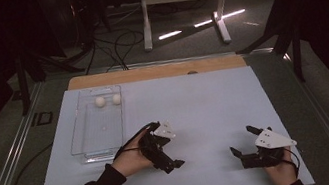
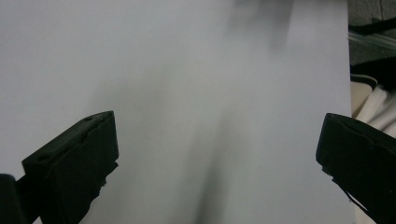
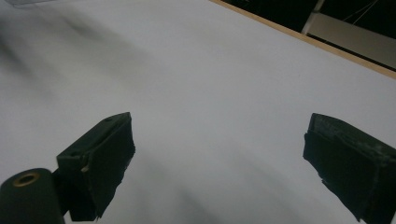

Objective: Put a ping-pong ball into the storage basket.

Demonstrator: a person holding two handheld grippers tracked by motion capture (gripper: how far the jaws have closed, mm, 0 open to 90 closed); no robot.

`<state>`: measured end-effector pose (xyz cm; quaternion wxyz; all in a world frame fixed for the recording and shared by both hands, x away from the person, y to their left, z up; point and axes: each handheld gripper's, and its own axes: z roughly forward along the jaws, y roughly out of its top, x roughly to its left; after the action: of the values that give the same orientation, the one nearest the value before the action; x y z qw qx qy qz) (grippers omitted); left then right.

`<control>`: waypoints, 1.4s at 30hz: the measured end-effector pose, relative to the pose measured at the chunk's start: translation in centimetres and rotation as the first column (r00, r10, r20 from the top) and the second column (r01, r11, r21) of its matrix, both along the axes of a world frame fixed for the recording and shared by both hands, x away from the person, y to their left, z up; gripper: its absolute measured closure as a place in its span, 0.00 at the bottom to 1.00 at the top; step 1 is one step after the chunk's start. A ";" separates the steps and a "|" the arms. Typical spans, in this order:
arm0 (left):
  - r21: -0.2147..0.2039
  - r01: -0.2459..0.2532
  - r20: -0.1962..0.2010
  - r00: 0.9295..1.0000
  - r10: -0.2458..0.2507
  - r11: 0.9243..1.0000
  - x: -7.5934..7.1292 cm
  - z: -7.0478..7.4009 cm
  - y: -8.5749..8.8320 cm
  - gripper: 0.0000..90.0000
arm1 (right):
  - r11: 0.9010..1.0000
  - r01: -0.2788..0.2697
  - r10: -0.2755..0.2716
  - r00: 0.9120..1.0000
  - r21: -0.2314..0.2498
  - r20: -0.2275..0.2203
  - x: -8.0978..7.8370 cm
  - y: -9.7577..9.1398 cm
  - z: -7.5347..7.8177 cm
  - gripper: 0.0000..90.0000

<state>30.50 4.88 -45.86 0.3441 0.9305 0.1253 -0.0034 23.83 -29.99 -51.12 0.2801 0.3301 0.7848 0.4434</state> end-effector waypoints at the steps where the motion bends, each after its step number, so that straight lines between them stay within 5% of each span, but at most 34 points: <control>1: 0.000 0.002 -0.003 1.000 -0.002 1.000 -0.1 -0.2 0.2 0.00 | 1.000 0.000 0.000 1.000 0.000 0.001 0.0 0.0 0.0 0.10; 19: -0.004 -0.017 -0.010 1.000 0.017 1.000 -2.4 -2.2 1.5 0.00 | 1.000 0.000 0.000 1.000 0.001 -0.001 0.0 0.0 0.0 0.10; 27: -0.040 -0.052 -0.021 0.998 0.051 0.998 -2.8 -2.7 3.1 0.00 | 1.000 0.003 -0.003 1.000 0.000 0.000 0.0 0.0 0.0 0.10; 42: -0.044 -0.111 -0.031 0.993 0.110 0.993 -3.7 -3.3 6.3 0.00 | 1.000 0.003 -0.003 1.000 -0.003 -0.002 0.0 0.1 0.0 0.10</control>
<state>26.78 11.17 -49.20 0.3632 0.9139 0.1814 -0.0006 23.86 -29.87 -51.17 0.2804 0.3315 0.7852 0.4415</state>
